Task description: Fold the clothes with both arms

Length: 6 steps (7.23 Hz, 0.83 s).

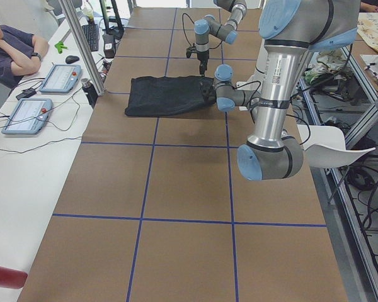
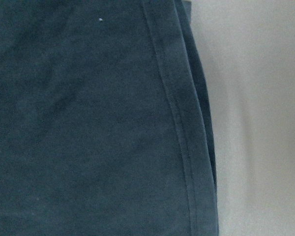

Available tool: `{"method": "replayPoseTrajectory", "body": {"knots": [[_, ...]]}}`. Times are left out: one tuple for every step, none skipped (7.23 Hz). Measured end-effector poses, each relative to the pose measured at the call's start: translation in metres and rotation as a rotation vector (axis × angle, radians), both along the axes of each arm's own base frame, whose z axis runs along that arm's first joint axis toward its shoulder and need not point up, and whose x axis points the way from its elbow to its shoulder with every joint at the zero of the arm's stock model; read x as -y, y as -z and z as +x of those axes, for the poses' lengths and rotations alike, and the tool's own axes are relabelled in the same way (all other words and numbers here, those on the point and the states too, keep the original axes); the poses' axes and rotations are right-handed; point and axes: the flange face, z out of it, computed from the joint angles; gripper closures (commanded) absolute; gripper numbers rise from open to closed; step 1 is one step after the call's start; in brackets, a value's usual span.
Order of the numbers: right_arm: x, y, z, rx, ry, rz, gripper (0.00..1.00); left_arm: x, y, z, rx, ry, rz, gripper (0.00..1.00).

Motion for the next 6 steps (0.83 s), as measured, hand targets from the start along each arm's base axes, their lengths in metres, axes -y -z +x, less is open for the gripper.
{"method": "replayPoseTrajectory", "body": {"knots": [[-0.010, -0.004, -0.008, -0.022, 0.007, 0.008, 0.00, 0.000, -0.001, 0.001, 0.001, -0.001, -0.001, 1.00], [-0.016, -0.007, -0.013, -0.033, 0.015, 0.011, 0.01, 0.000, -0.001, 0.001, 0.002, -0.002, -0.001, 1.00], [-0.021, -0.010, -0.017, -0.038, 0.025, 0.012, 0.01, -0.001, -0.001, 0.001, 0.003, -0.002, -0.002, 1.00], [-0.026, -0.010, -0.020, -0.039, 0.033, 0.013, 0.01, 0.000, -0.002, 0.001, 0.003, -0.002, -0.002, 1.00], [-0.029, -0.010, -0.021, -0.038, 0.039, 0.014, 0.01, 0.000, -0.002, 0.001, 0.003, -0.001, -0.001, 1.00], [-0.030, -0.010, -0.022, -0.037, 0.045, 0.016, 0.02, 0.000, -0.001, 0.001, 0.003, -0.001, -0.001, 1.00]]}}
